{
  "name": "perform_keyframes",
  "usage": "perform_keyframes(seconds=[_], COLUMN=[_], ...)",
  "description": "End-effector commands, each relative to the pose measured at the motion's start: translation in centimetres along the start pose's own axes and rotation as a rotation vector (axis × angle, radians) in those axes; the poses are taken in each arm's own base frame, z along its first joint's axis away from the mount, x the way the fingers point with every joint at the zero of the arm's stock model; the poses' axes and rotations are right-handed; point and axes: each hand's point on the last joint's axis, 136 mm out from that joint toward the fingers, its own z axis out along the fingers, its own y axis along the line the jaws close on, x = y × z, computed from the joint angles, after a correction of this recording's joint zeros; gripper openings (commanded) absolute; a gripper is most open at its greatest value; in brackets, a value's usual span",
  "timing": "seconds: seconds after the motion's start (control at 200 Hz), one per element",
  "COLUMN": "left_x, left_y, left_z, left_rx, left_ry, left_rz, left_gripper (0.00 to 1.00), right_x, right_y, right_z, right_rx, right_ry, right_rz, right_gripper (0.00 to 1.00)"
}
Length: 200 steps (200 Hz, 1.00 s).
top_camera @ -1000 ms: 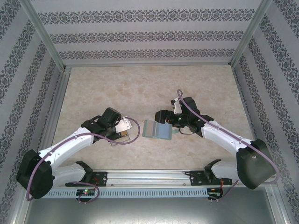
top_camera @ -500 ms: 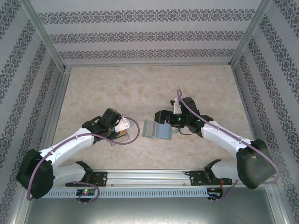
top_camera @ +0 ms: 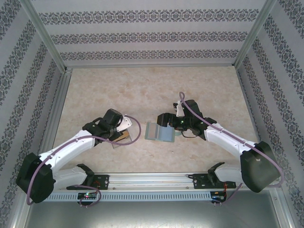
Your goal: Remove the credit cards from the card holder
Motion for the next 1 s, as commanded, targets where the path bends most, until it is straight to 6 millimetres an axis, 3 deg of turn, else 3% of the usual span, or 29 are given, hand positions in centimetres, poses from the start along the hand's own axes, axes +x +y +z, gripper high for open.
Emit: perform_keyframes(seconds=[0.0, 0.06, 0.265, 0.36, 0.415, 0.45, 0.535, 0.645, 0.784, 0.994], left_x=[-2.1, -3.1, -7.7, -10.0, -11.0, -11.5, -12.1, -12.8, -13.1, -13.2], left_y=[1.0, 1.3, 2.2, 1.6, 1.4, 1.2, 0.6, -1.4, -3.9, -6.3], left_z=[-2.2, -3.0, -4.9, -5.3, -5.0, -4.7, -3.4, -1.1, 1.7, 4.1], left_rx=[0.029, 0.048, 0.164, 0.275, 0.322, 0.344, 0.403, 0.507, 0.585, 0.614], left_ry=[-0.065, -0.083, -0.178, -0.213, -0.228, -0.23, -0.198, -0.133, -0.061, 0.026], left_rz=[-0.124, -0.201, -0.587, -0.721, -0.788, -0.848, -0.99, -1.101, -1.191, -1.196], left_gripper=[0.71, 1.0, 0.99, 1.0, 0.93, 0.9, 0.81, 0.58, 0.51, 0.46], right_x=[0.7, 0.8, 1.4, 1.9, 2.4, 2.7, 3.5, 4.0, 4.5, 5.0], right_y=[-1.1, -1.9, -3.9, -5.2, -6.3, -7.1, -8.5, -9.9, -11.0, -11.3], right_z=[0.2, 0.1, 0.1, 0.2, 0.3, 0.3, 0.5, 0.7, 0.8, 1.7], right_rx=[0.061, 0.107, 0.219, 0.268, 0.313, 0.341, 0.393, 0.447, 0.492, 0.48], right_ry=[0.008, 0.006, 0.009, 0.019, 0.032, 0.041, 0.065, 0.078, 0.094, 0.125], right_rz=[0.015, 0.012, -0.021, -0.023, -0.008, 0.003, 0.025, 0.041, 0.056, 0.058], right_gripper=[0.98, 0.98, 0.98, 0.67, 0.44, 0.36, 0.35, 0.34, 0.32, 0.29])
